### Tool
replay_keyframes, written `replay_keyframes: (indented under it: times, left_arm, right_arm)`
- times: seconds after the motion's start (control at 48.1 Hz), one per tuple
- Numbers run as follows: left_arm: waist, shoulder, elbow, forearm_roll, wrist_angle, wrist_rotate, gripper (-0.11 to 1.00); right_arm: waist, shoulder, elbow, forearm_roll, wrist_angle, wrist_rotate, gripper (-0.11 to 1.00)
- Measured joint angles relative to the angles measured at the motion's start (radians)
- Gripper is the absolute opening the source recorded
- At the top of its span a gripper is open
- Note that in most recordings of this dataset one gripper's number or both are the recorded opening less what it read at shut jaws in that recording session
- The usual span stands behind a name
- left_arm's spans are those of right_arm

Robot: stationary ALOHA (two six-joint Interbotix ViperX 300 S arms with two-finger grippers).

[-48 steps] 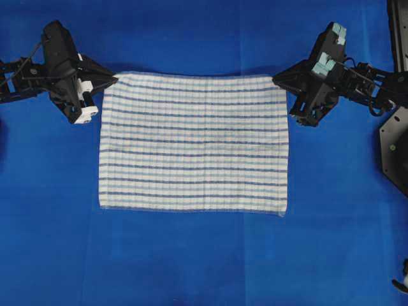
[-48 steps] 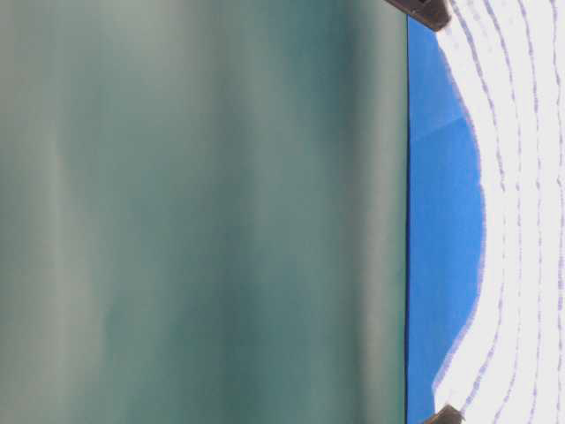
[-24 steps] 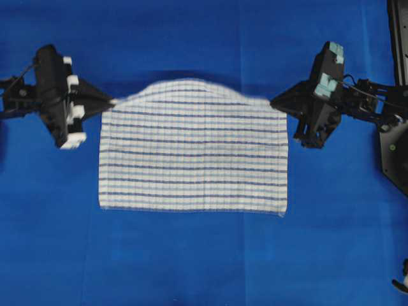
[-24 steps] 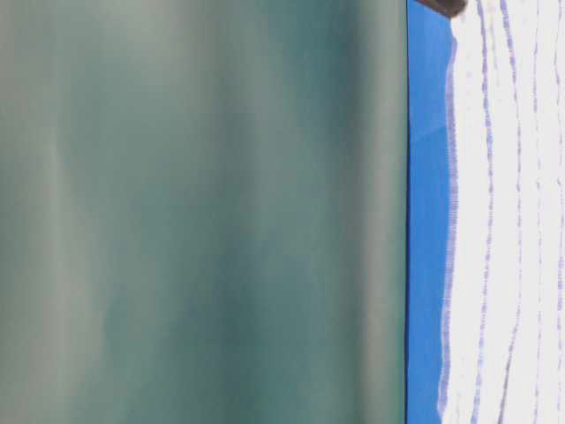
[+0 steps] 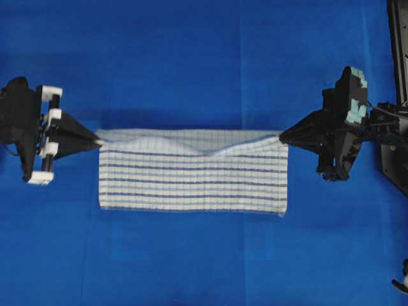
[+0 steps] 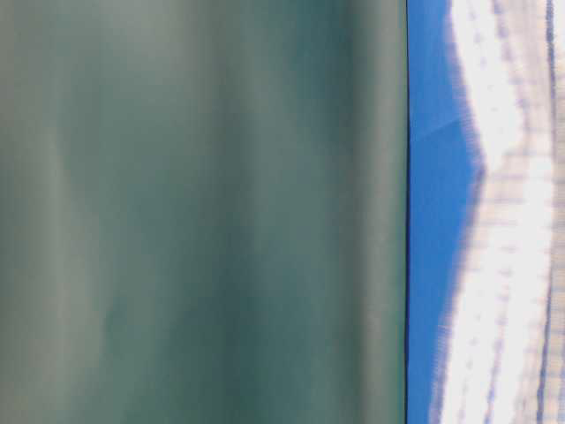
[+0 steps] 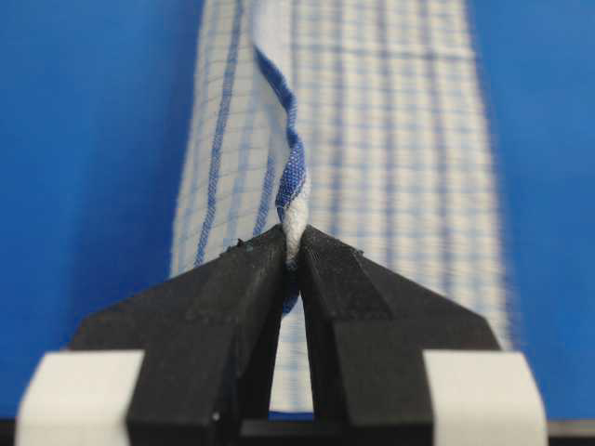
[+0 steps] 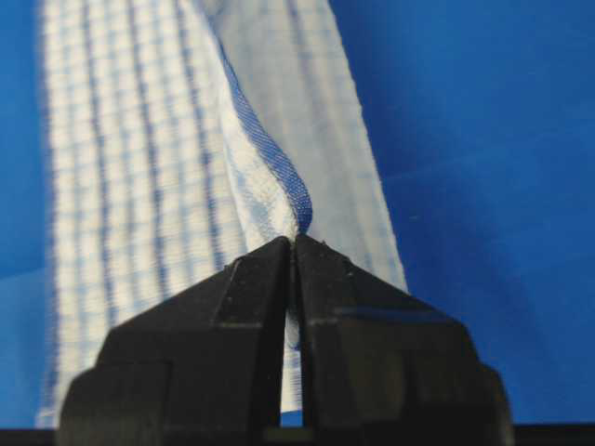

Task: Fold the blue towel.
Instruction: 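Lift the top corners and fold them down toward the bottom edge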

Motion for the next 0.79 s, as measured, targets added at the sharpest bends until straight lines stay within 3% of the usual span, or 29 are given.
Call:
replay_keyframes:
  times: [0.333, 0.79]
  left_arm:
    - [-0.132, 0.018, -0.012, 0.000, 0.017, 0.000, 0.04]
    - [-0.147, 0.121, -0.063, -0.002, 0.061, 0.000, 0.04]
  right_arm:
    - [0.097, 0.034, -0.002, 0.063, 0.000, 0.000, 0.03]
    - [0.189, 0.169, -0.064, 0.091, 0.005, 0.000, 0.03]
